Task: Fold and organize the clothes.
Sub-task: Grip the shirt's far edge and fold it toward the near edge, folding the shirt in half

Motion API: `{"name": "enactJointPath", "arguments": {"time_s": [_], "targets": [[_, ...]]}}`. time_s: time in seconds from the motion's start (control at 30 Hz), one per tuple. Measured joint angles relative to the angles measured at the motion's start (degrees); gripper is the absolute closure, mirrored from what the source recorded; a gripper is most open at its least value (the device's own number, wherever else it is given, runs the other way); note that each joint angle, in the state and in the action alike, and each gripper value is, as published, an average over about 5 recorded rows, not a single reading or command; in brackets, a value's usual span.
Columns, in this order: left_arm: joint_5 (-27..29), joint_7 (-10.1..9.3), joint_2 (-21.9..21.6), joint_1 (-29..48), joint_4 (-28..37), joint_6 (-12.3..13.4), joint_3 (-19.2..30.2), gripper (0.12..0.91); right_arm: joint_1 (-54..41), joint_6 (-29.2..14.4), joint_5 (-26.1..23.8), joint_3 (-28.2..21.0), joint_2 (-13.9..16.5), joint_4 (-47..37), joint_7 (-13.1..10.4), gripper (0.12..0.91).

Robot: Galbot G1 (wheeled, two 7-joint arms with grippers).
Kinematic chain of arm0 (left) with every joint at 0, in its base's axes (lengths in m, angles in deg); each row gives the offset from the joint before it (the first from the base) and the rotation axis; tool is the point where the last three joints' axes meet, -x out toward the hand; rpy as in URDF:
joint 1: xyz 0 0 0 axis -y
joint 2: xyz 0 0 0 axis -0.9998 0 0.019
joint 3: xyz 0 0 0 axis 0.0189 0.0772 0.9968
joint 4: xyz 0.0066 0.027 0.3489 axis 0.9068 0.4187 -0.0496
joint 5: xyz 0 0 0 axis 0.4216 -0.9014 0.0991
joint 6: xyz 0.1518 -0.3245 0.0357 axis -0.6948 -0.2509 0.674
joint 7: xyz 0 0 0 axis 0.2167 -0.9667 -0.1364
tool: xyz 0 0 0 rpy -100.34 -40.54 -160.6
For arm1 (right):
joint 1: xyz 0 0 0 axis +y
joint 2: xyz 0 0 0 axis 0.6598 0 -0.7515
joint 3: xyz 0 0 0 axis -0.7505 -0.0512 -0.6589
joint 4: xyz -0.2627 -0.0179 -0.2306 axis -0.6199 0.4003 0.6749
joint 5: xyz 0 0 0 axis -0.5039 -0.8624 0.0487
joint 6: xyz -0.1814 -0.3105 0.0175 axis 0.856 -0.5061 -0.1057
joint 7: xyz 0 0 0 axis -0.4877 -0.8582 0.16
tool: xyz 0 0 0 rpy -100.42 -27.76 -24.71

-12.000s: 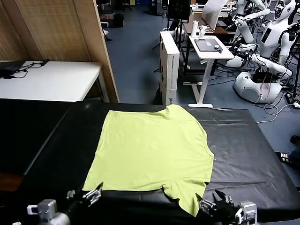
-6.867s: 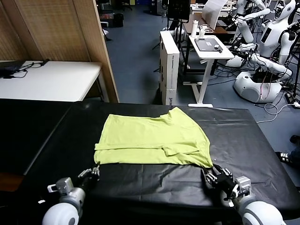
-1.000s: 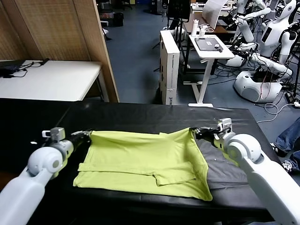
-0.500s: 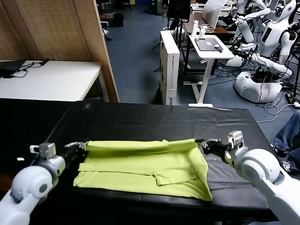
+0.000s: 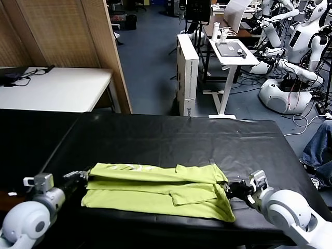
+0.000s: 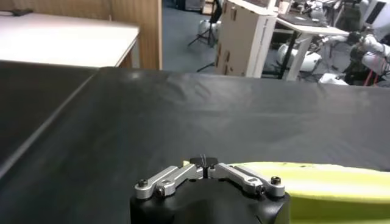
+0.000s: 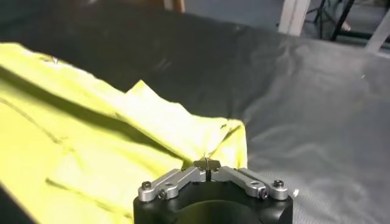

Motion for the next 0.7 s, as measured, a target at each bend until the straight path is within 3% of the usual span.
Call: {"name": "enactJointPath", "arguments": {"time_s": [0.7], "targets": [[3.1, 0.02, 4.3, -6.3, -0.6, 0.7, -1.7, 0.883, 3.5, 0.0, -0.9, 1.1, 0.3, 1.9, -0.2, 0.885]]}}
